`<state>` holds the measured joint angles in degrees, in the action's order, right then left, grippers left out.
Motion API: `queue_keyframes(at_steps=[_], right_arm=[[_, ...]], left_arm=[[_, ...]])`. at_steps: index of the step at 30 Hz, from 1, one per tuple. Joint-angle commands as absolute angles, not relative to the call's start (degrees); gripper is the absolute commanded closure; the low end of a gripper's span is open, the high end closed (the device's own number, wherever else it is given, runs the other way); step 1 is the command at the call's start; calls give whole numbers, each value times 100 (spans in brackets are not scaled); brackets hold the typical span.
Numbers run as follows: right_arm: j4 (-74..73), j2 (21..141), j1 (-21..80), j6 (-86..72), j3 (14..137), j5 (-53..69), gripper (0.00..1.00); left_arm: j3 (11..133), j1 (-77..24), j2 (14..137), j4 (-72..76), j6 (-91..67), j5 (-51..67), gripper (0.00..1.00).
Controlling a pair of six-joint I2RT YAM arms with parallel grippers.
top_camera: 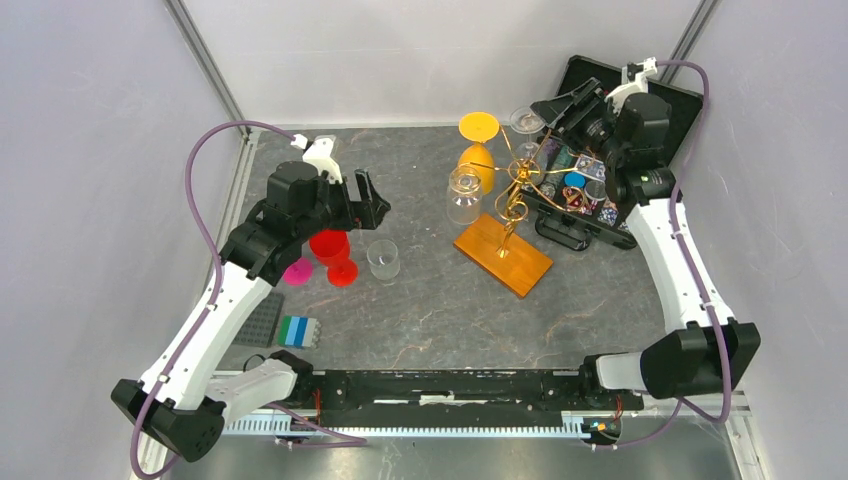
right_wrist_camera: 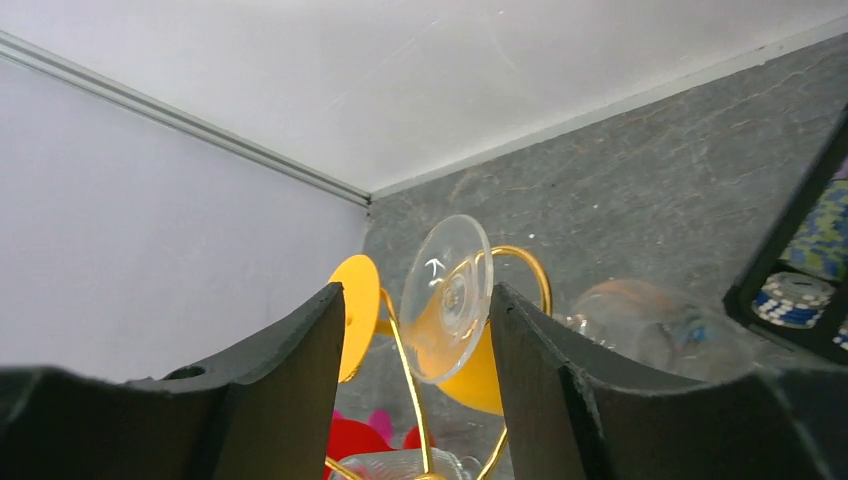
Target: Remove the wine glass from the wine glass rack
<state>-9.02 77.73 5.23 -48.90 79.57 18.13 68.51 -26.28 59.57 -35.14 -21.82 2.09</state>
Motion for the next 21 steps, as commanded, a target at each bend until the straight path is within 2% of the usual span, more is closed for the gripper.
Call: queue_keyframes(at_steps=[1,4,13,16,21], right_arm=[[-571,7498,553,-5726,7599,1774,40],[-642,7439,558,-5734,7581,1574,40],[-543,7600,562,-5929,7464,1981,43],[-492,7645,558,-6012,7434,2000,48],[-575,7766,559,-5983,7528,1824,62]], left_arm=[[6865,-2567,5866,-3382,-2121,86,0],[6856,-2552,5891,-3393,-2140,75,0],[6856,-2516,5915,-3388,-2153,84,0],[6864,-2514,5908,-3393,-2160,83,0],[6856,-2496,5874,-3392,-2161,51,0]])
